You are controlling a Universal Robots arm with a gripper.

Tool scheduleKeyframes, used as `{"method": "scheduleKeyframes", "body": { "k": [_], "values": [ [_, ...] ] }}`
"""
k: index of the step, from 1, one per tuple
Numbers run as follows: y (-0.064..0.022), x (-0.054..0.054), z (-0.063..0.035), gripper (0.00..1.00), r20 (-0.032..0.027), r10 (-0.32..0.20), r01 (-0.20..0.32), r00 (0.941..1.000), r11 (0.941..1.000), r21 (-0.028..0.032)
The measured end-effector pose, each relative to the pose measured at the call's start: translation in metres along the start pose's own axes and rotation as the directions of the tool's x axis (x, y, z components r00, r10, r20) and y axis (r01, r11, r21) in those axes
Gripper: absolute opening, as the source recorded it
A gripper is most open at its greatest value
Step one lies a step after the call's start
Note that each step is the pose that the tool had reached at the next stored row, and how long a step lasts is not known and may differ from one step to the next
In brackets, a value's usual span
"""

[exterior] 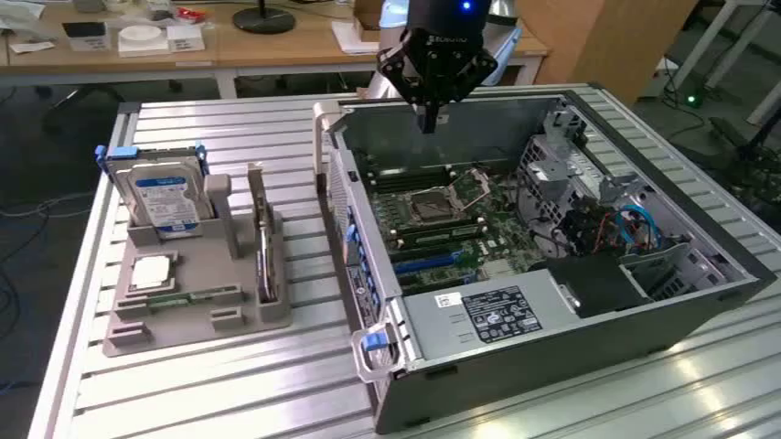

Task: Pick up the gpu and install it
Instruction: 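Reach for the gpu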

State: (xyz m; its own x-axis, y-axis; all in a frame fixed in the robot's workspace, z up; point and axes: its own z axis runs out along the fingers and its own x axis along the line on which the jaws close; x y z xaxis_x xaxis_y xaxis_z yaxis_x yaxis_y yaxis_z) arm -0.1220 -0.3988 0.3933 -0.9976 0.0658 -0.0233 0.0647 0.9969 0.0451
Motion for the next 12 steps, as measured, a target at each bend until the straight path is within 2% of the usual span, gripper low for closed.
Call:
{"method": "scheduleKeyframes", "body": {
  "k": [12],
  "values": [
    [-0.0003,0.0043,-0.0001,0.11,0.0000,-0.001,0.001,1.0000,1.0000,-0.0001]
  ]
}}
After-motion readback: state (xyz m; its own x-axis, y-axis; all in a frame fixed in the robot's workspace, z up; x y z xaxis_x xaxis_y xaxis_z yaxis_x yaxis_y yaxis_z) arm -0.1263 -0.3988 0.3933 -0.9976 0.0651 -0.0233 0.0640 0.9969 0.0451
